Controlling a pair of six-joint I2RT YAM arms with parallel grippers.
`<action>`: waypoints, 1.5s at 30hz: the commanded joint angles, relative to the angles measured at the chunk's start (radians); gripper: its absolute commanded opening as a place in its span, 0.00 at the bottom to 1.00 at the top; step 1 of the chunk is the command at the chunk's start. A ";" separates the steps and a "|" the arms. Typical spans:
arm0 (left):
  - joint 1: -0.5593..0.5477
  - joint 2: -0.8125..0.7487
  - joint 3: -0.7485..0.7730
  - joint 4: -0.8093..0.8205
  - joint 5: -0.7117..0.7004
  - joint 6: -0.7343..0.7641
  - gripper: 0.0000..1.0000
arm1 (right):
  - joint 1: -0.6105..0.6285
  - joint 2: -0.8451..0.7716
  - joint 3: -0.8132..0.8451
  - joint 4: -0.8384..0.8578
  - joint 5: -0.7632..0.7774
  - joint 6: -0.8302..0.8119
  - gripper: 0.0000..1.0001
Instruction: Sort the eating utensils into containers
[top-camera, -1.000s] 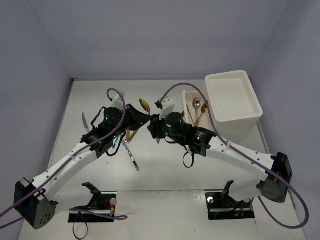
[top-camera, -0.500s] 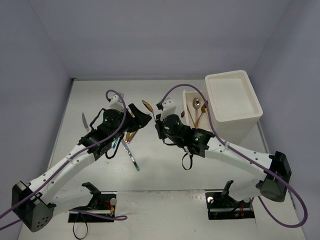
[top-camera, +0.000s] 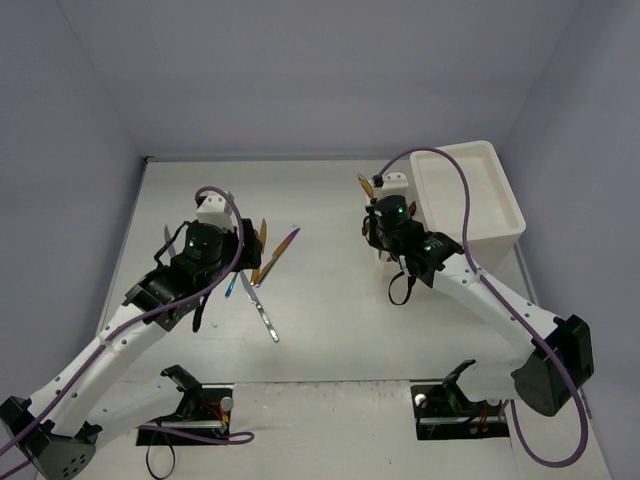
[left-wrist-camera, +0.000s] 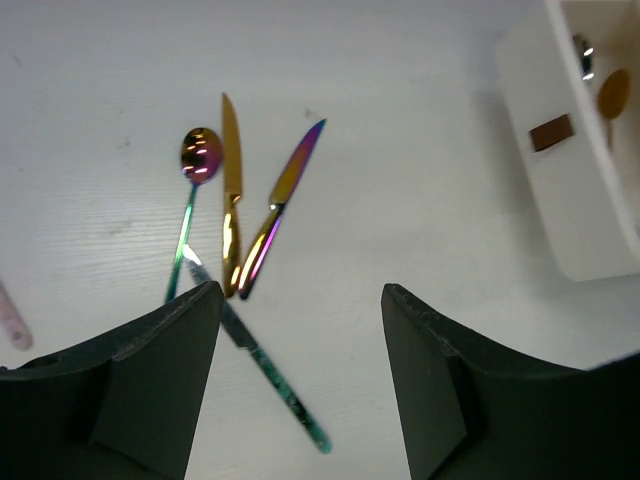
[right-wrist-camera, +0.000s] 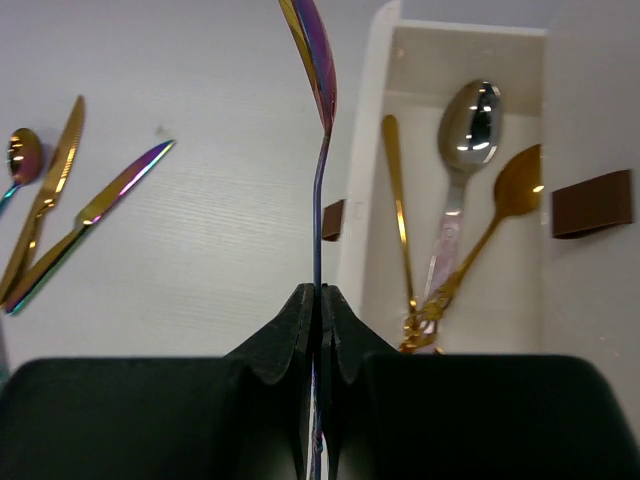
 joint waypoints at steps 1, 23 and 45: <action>0.023 -0.001 -0.022 -0.058 -0.034 0.133 0.62 | -0.079 0.015 0.003 0.024 -0.024 -0.077 0.00; 0.276 0.408 0.098 -0.051 0.165 0.301 0.62 | -0.176 -0.080 0.056 0.028 -0.210 -0.123 0.53; 0.360 0.891 0.347 -0.098 0.277 0.413 0.42 | -0.170 -0.330 -0.029 0.025 -0.429 -0.067 0.61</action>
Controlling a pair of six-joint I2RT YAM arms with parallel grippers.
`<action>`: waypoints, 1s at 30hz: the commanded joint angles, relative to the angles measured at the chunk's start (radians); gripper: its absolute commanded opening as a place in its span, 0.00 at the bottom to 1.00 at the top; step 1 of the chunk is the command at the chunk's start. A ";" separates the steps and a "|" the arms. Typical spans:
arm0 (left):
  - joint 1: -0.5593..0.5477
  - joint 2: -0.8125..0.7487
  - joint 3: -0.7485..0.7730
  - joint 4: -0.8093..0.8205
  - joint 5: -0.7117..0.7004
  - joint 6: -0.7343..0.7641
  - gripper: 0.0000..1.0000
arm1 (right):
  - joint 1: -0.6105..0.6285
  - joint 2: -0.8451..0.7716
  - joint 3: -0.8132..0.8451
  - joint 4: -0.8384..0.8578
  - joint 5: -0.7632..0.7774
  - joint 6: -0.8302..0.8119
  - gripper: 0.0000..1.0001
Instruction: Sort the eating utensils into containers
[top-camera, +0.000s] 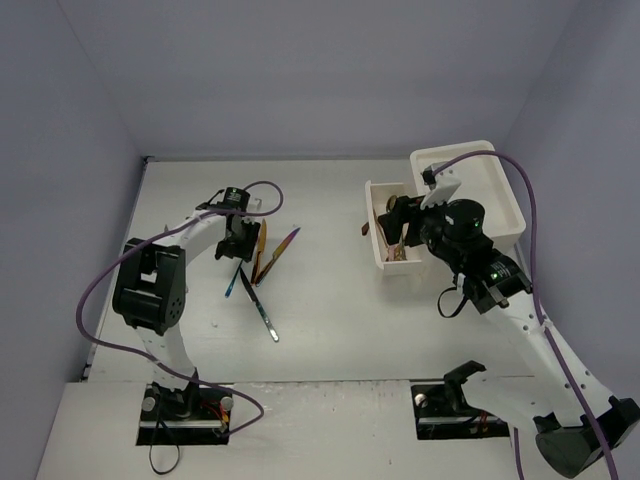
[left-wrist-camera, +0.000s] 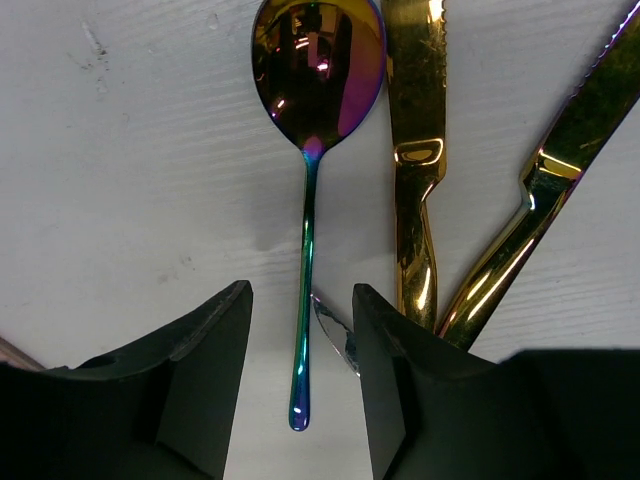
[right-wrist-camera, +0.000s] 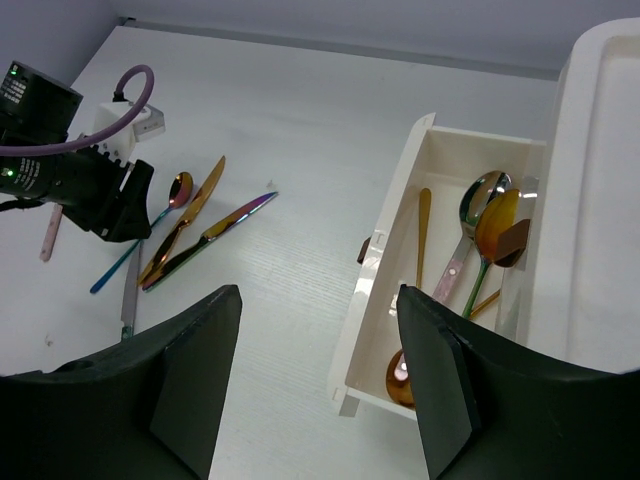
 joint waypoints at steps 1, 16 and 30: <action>0.005 -0.008 0.074 -0.001 0.014 0.023 0.41 | 0.008 0.011 -0.001 0.041 -0.034 0.009 0.61; 0.015 0.131 0.109 -0.004 -0.014 0.024 0.17 | 0.008 0.009 -0.003 0.042 -0.043 0.018 0.62; 0.157 -0.109 0.096 0.014 0.053 -0.098 0.00 | 0.085 0.045 0.008 0.051 -0.006 0.062 0.63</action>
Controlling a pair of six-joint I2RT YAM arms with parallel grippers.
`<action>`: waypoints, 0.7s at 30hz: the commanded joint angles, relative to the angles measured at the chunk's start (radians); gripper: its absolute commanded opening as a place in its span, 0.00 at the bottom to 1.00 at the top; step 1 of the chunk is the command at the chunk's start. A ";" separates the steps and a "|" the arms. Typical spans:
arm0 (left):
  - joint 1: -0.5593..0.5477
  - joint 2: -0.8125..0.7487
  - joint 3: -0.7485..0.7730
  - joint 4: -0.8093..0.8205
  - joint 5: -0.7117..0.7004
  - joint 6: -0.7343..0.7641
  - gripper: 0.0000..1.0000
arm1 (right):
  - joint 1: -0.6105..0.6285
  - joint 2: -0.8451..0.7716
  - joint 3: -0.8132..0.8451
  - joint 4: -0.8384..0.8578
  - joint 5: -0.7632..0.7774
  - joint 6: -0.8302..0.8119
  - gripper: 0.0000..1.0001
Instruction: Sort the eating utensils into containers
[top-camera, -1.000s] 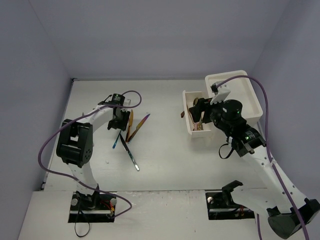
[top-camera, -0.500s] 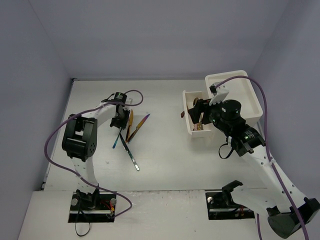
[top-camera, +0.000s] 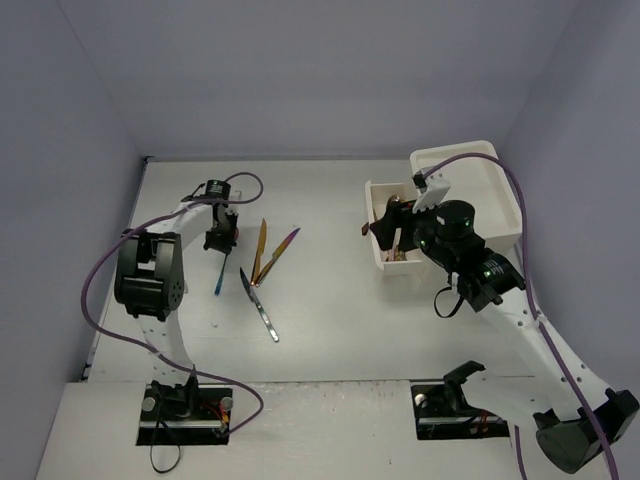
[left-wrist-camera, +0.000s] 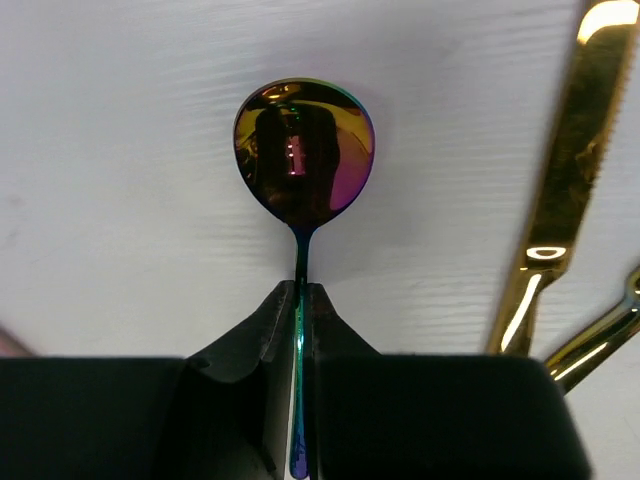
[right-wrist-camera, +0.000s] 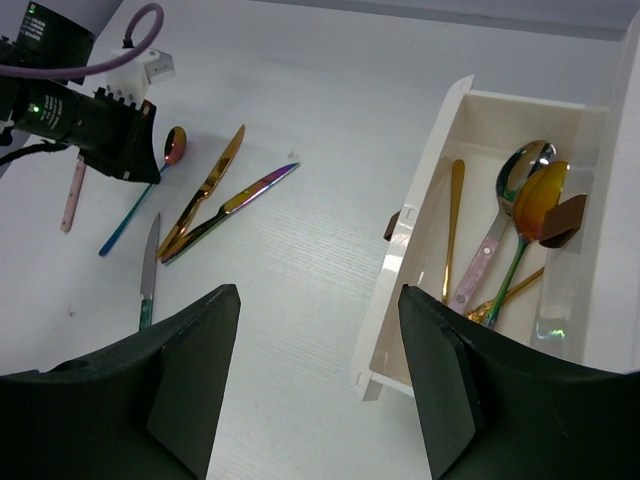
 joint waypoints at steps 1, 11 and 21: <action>0.033 -0.249 0.000 0.029 0.039 -0.106 0.00 | 0.083 0.030 0.028 0.071 0.049 0.031 0.64; -0.060 -0.719 -0.272 0.404 0.232 -0.681 0.00 | 0.460 0.179 0.110 0.172 0.261 0.076 0.69; -0.317 -0.885 -0.444 0.633 0.116 -0.935 0.00 | 0.640 0.310 0.193 0.197 0.404 0.072 0.69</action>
